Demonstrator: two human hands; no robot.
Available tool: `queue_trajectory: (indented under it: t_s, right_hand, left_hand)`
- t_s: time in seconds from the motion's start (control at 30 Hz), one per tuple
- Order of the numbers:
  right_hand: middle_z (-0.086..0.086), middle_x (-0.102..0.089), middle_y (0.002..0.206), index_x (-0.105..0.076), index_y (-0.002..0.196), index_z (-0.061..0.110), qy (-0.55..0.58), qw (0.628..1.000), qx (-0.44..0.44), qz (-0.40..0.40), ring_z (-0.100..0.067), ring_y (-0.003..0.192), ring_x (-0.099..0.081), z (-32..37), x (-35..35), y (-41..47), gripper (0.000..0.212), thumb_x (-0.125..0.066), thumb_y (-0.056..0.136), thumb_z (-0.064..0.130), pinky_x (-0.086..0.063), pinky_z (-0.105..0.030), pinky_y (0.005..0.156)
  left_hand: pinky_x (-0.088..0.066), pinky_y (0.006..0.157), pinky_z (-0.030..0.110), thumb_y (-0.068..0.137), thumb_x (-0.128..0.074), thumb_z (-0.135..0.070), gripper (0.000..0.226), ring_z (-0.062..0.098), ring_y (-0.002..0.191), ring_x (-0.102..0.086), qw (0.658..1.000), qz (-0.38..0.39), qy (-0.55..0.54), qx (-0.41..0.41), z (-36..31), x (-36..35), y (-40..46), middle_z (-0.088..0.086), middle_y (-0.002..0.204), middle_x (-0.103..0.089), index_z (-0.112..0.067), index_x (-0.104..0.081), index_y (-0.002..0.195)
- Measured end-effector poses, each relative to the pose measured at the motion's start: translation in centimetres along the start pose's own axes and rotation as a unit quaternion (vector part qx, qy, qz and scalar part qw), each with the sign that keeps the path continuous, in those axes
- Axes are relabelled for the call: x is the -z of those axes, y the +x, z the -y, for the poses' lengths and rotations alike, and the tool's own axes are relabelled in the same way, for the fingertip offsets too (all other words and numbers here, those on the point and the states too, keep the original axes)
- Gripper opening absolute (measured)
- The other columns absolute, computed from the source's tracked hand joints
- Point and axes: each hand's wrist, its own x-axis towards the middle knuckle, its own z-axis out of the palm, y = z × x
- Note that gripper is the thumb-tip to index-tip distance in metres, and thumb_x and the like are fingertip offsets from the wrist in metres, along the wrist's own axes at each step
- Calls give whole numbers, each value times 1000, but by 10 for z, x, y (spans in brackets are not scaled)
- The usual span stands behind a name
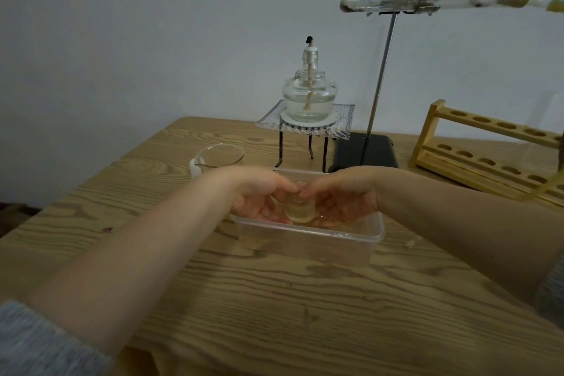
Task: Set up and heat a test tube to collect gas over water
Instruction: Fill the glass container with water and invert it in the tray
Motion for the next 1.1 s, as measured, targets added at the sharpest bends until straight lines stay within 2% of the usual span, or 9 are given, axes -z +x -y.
queue_trajectory:
  t_s: [0.1, 0.27, 0.4, 0.5, 0.63, 0.8, 0.93, 1.0, 1.1]
  right_hand:
    - [-13, -64, 117, -63, 119, 4, -37, 999, -16, -9, -25, 107, -60, 3, 1, 0, 65, -81, 59, 22, -46, -33, 100]
    - [-12, -67, 118, -64, 117, 8, -93, 995, -30, -12, -24, 107, -63, 8, 3, -2, 59, -80, 61, 21, -51, -31, 89]
    - [-15, -59, 129, -59, 125, 6, -121, 991, -46, -16, -28, 116, -58, 12, 5, -3, 68, -80, 61, 16, -52, -33, 90]
    - [-16, -56, 130, -60, 122, 6, -131, 990, -52, -17, -29, 117, -56, 14, 7, -2, 52, -76, 73, 12, -51, -35, 93]
    - [-9, -61, 116, -67, 108, 11, -196, 979, -54, -14, -20, 104, -57, 15, 8, -1, 36, -77, 75, 18, -49, -27, 80]
    - [-9, -57, 123, -60, 122, 7, -222, 973, -64, -27, -21, 108, -55, 15, 9, -2, 74, -85, 54, 25, -51, -28, 81]
    - [-8, -58, 106, -55, 127, 2, -255, 964, -78, -12, -18, 92, -57, 19, 9, -4, 72, -83, 65, 26, -53, -26, 73]
    - [-8, -56, 96, -53, 129, -1, -274, 958, -85, -2, -17, 82, -56, 22, 8, -5, 84, -84, 58, 29, -52, -25, 66]
    - [-9, -56, 100, -54, 127, -1, -310, 947, -81, -9, -17, 87, -56, 24, 7, -6, 86, -82, 54, 36, -52, -25, 73]
  left_hand:
    - [-53, 61, 26, 95, -50, -26, 14, 19, 73, -63, 1000, 4, 16, 14, -1, 2, -1, 4, 74, -66, -20, -63, 95]
    - [-48, 66, 27, 94, -51, -30, 17, 13, 73, -61, 999, 9, 41, 32, -3, 1, 2, -1, 57, -66, -19, -60, 103]
    - [-49, 64, 27, 91, -57, -32, 28, 14, 73, -62, 997, 19, 52, 47, -5, 2, 6, -1, 67, -72, -15, -62, 113]
    - [-51, 64, 26, 91, -57, -29, 25, 13, 73, -64, 997, 26, 49, 55, -6, 2, 8, 0, 73, -74, -14, -63, 110]
    - [-51, 81, 29, 90, -59, -28, 23, 18, 87, -61, 996, 24, 49, 70, -7, 3, 12, 7, 89, -68, -10, -62, 104]
    - [-51, 81, 30, 88, -59, -26, 45, 22, 97, -60, 995, 23, 69, 68, -9, 2, 16, 15, 110, -62, -5, -53, 127]
    - [-48, 94, 33, 86, -62, -23, 53, 29, 122, -53, 994, 25, 79, 64, -12, 1, 19, 19, 135, -52, -3, -50, 132]
    - [-49, 90, 31, 86, -61, -23, 51, 29, 118, -55, 995, 23, 81, 61, -13, 0, 20, 18, 132, -55, -3, -51, 132]
    - [-51, 82, 28, 87, -61, -23, 50, 26, 107, -57, 995, 18, 78, 61, -12, 1, 21, 17, 128, -57, -3, -51, 131]
